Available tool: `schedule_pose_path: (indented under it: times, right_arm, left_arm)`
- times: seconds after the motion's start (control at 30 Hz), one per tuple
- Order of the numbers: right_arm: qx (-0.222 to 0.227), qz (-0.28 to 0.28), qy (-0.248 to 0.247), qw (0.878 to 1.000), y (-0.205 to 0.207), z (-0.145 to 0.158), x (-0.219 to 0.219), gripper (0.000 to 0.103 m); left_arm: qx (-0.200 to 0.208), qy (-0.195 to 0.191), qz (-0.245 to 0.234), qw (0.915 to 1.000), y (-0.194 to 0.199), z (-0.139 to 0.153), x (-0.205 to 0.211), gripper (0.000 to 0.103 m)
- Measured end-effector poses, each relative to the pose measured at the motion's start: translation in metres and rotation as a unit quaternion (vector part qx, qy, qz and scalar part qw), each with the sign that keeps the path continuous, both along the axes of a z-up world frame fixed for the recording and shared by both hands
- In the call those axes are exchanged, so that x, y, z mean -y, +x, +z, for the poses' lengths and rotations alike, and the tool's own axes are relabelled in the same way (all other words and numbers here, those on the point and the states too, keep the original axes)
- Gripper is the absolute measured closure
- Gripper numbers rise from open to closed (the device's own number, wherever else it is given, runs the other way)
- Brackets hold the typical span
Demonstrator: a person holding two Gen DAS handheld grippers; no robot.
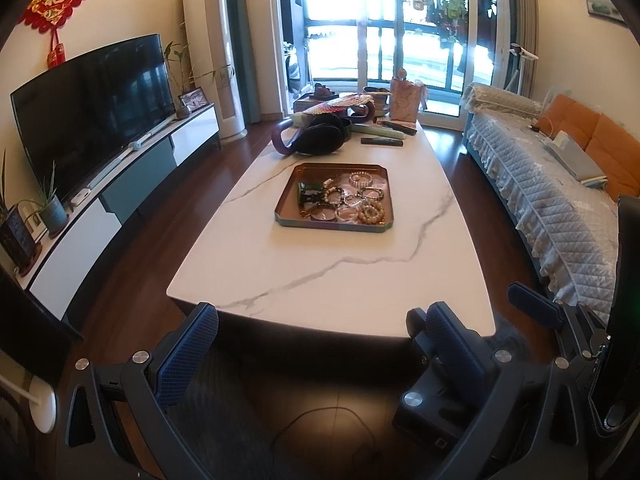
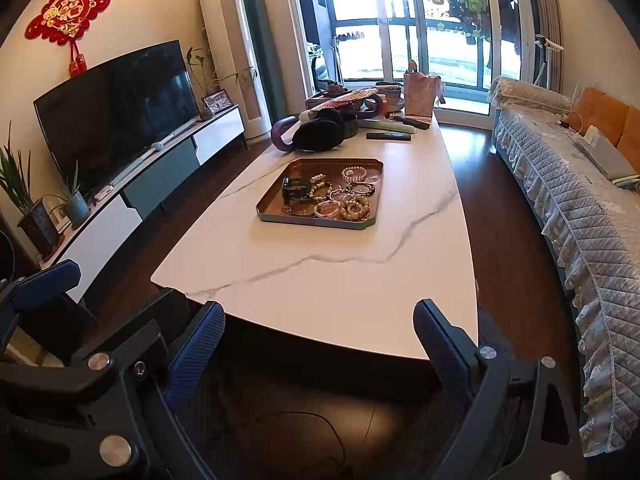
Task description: Organize jewelry
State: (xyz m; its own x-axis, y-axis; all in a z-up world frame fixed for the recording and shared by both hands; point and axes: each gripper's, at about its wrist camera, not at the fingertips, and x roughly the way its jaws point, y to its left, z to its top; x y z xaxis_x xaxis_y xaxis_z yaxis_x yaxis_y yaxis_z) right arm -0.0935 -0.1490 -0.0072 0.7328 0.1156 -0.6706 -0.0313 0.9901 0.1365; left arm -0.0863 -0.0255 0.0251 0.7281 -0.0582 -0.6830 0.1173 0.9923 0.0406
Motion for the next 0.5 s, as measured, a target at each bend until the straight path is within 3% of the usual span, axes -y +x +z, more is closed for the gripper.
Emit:
schedule_pose_path:
  times: [0.5]
  right_arm:
    - [-0.001, 0.002, 0.001, 1.000, 0.0003, -0.0011, -0.0011, 0.009]
  left_arm:
    - [-0.001, 0.001, -0.001, 1.0000, 0.0007, 0.0013, -0.0001, 0.000]
